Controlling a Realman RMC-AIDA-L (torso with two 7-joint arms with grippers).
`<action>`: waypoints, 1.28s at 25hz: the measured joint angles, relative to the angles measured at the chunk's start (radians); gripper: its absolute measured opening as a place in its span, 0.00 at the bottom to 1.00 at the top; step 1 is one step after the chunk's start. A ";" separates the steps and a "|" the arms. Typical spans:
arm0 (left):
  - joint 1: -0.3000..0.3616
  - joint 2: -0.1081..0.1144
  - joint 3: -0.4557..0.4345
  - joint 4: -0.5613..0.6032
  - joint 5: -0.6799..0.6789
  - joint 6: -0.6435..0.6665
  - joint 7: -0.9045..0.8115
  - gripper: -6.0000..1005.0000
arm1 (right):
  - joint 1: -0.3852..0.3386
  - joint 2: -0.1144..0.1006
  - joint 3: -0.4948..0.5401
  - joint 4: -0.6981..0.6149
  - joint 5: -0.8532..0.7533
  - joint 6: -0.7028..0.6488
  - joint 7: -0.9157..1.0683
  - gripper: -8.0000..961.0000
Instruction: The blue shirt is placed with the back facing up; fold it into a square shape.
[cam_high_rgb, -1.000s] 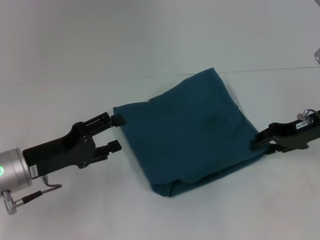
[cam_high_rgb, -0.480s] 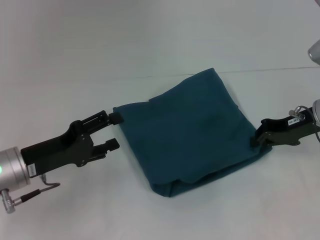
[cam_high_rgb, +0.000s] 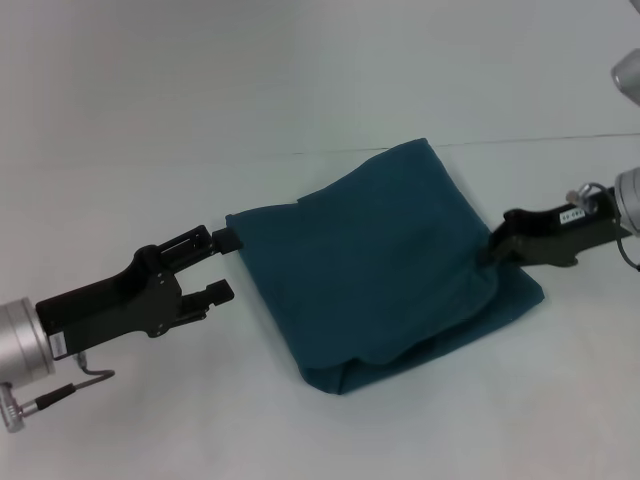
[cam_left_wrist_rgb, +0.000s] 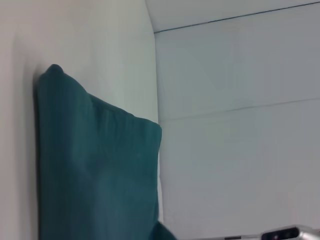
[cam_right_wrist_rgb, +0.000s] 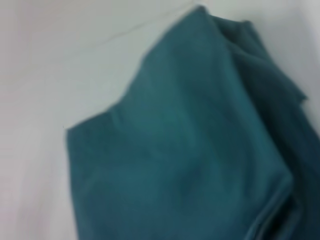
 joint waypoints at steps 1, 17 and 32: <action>0.001 0.000 0.000 0.000 0.001 0.000 0.001 0.90 | 0.007 -0.004 0.000 -0.001 0.016 -0.009 -0.001 0.08; 0.008 0.002 0.000 0.004 -0.003 0.005 0.008 0.90 | 0.107 -0.021 0.004 -0.039 0.166 -0.083 0.008 0.05; 0.004 0.005 0.000 0.003 -0.004 0.005 0.010 0.90 | 0.150 -0.037 0.064 -0.034 0.202 -0.082 0.009 0.05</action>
